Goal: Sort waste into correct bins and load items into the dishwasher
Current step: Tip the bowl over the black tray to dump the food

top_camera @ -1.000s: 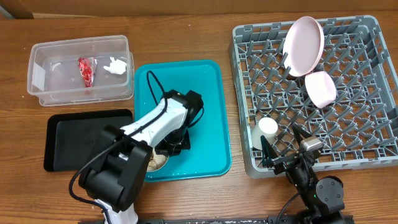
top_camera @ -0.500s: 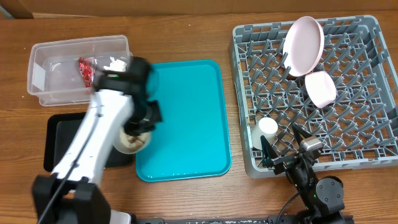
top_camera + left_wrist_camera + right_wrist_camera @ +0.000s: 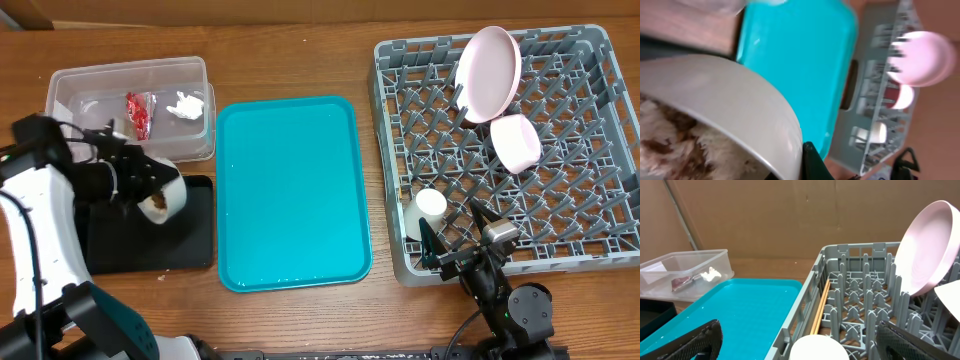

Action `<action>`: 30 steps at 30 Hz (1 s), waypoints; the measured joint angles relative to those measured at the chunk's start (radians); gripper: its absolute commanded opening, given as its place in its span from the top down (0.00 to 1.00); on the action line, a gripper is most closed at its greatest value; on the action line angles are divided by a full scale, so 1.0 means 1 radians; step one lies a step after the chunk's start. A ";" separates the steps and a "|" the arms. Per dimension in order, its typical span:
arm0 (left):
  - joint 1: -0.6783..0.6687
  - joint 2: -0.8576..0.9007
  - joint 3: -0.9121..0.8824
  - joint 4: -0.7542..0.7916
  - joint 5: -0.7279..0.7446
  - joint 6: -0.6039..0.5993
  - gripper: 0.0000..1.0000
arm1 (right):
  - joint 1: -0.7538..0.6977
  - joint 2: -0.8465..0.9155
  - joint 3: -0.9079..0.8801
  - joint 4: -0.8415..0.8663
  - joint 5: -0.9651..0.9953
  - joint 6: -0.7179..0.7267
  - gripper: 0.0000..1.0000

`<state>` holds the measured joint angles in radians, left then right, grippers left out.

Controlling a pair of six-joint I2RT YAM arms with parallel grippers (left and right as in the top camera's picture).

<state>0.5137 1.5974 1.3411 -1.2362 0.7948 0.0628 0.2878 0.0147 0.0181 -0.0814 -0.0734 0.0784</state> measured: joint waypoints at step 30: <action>0.359 0.000 -0.529 0.330 0.588 0.293 0.96 | 0.000 0.000 0.000 0.000 0.000 0.000 0.00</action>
<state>0.8730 1.5970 0.8120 -0.9062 1.3830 0.3553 0.2878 0.0147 0.0181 -0.0818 -0.0738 0.0780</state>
